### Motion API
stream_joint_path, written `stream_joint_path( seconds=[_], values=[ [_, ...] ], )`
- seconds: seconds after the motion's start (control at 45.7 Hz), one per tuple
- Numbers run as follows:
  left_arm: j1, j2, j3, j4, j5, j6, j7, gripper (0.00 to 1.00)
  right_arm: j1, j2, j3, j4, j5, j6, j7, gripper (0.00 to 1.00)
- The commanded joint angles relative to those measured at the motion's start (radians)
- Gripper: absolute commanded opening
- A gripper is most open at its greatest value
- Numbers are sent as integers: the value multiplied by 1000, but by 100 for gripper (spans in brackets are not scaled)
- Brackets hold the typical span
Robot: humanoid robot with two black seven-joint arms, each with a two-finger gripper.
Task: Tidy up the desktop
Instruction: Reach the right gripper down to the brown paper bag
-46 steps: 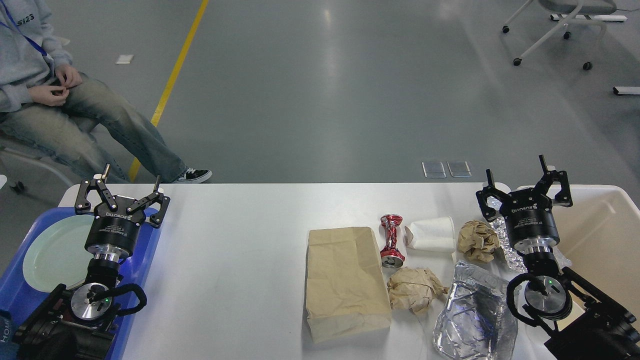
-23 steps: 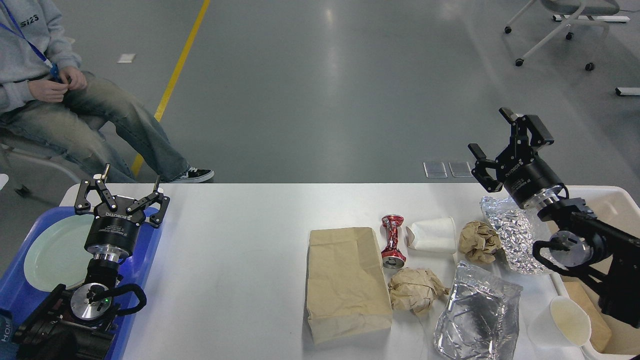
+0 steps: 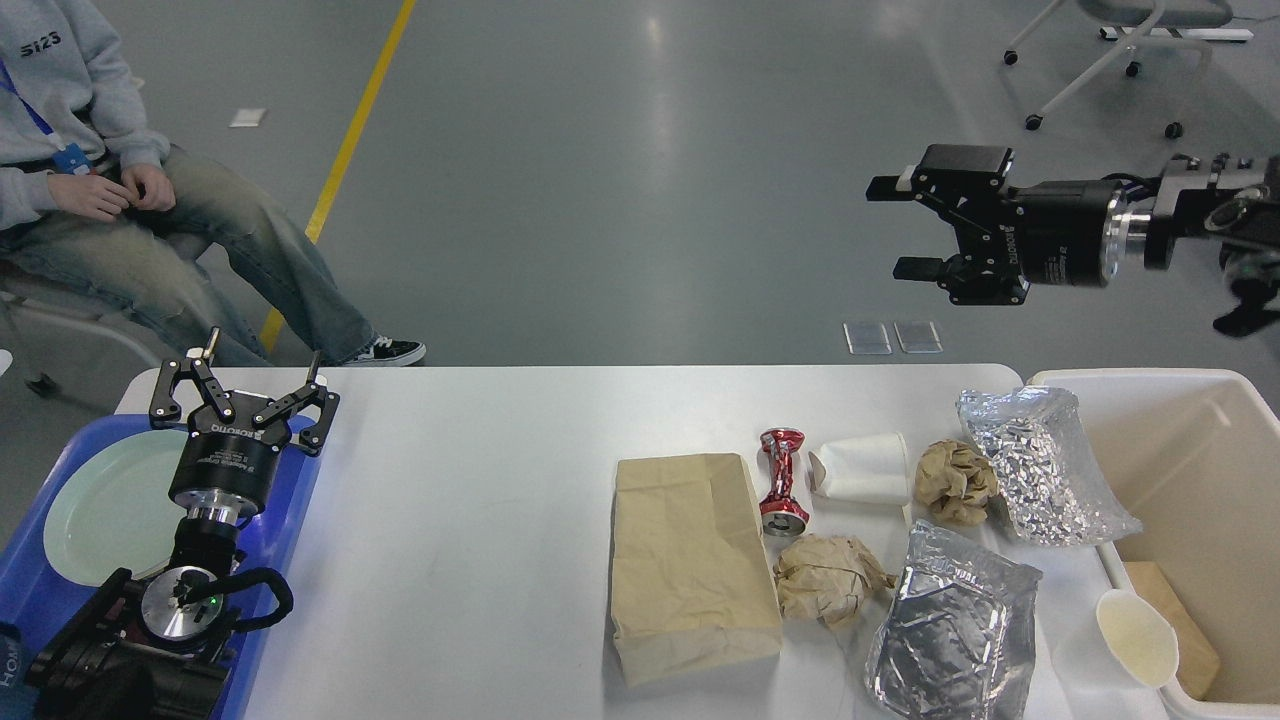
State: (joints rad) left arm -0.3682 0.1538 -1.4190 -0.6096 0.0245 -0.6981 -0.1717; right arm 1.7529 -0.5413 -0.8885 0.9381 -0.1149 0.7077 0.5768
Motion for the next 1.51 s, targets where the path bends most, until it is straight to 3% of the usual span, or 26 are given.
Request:
stream_joint_path(
  seconds=[0.0,0.044,0.087,0.175,0.306,0.35,0.394,0.591,0.787,0.962,1.094,1.247,1.487],
  values=[
    [0,1,0,1,0,0,0,96,195,214,-188,14,-3,171,-23,100],
    [0,0,0,1,0,0,0,96,241,283,-204,33,-2,211,-70,100],
    [0,0,0,-1,0,0,0,96,298,332,-211,56,0,239,-147,100],
    [0,0,0,1,0,0,0,96,416,395,-214,163,52,243,-351,100],
    [0,0,0,-1,0,0,0,96,611,466,-213,315,208,239,-691,100],
    [0,0,0,-1,0,0,0,96,675,471,-213,372,248,223,-764,100],
    [0,0,0,1,0,0,0,96,724,474,-213,415,267,205,-799,100],
    [0,0,0,-1,0,0,0,96,781,465,-221,539,279,191,-819,100],
    [0,1,0,1,0,0,0,96,757,440,-248,538,290,155,-819,100],
    [0,1,0,-1,0,0,0,96,594,434,-268,536,457,-39,-845,100],
    [0,1,0,1,0,0,0,96,389,454,-212,516,528,-195,-838,100],
    [0,1,0,-1,0,0,1,96,140,484,-27,430,456,-335,-836,100],
    [0,1,0,1,0,0,0,96,-157,619,2,229,256,-570,-838,100]
  ],
)
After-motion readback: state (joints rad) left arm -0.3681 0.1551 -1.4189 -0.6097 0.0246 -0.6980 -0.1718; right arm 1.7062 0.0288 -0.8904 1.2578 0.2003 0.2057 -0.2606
